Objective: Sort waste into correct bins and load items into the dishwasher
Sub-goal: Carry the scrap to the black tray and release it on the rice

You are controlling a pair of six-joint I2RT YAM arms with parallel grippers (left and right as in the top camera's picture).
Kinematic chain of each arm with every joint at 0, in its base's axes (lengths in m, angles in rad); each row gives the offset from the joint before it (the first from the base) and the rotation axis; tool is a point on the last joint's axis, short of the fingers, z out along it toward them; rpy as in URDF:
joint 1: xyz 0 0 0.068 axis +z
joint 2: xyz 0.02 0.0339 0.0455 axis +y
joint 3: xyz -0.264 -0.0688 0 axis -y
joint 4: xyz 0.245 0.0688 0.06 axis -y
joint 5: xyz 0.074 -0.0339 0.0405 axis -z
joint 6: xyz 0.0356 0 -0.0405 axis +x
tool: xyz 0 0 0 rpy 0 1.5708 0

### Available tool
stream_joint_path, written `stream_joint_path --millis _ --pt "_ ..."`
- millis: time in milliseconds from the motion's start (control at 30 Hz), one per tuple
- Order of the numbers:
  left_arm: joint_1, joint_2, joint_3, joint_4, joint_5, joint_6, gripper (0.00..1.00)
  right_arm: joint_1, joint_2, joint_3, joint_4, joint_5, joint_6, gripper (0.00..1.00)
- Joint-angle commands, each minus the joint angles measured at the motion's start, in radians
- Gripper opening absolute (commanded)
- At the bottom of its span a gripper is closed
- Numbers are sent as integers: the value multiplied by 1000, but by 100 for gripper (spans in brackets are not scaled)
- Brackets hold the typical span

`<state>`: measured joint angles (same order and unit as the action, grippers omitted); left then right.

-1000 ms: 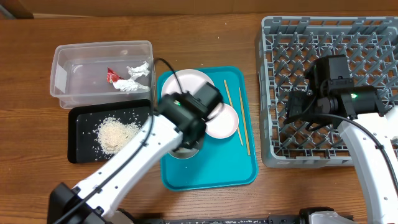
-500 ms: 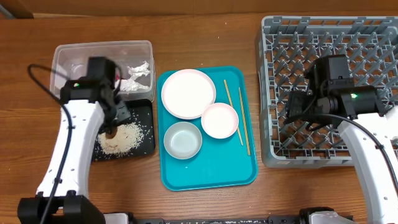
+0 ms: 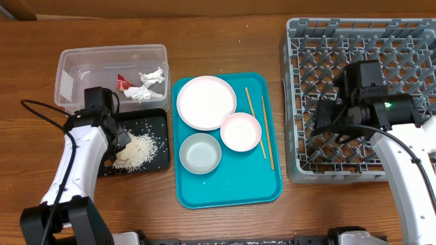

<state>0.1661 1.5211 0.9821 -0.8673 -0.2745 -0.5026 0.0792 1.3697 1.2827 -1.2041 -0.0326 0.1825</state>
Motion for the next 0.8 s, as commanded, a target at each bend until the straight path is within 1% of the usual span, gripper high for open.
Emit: stream_joint_path --millis 0,33,100,133,267,367,467,567,600,633,667,700,733,767 --pt "6 -10 -9 4 -21 -11 26 -3 -19 26 1 10 0 61" --pt "5 -11 -6 3 -21 -11 31 -3 -19 26 -2 10 0 61" --pt "6 -11 10 -10 -21 -10 51 -3 -19 26 -3 10 0 61" --pt "5 -11 24 -21 -21 -10 56 -3 -19 26 -3 10 0 61" --pt "5 -12 116 -98 -20 -11 57 -3 -19 26 -3 9 0 61" --pt "3 -13 200 -166 11 -10 57 -3 -19 26 -2 9 0 61" --pt "3 -16 286 -240 80 -10 57 -3 -19 26 -2 9 0 61" --pt "3 -21 309 -274 171 -11 57 -3 -19 26 -2 9 0 61" --pt "3 -21 309 -285 219 -10 55 -3 -19 26 -2 9 0 61" --pt "3 -19 309 -293 264 -10 49 -3 -19 26 -2 9 0 61" --pt "2 -19 309 -303 275 -10 35 -3 -19 26 -1 9 0 61" --pt "3 -19 308 -319 269 -12 4 -3 -19 26 0 9 0 61" --pt "3 -19 308 -329 262 -35 4 -3 -19 26 1 9 0 61" --pt "4 -19 302 -343 238 -122 4 -3 -19 26 1 9 0 61"
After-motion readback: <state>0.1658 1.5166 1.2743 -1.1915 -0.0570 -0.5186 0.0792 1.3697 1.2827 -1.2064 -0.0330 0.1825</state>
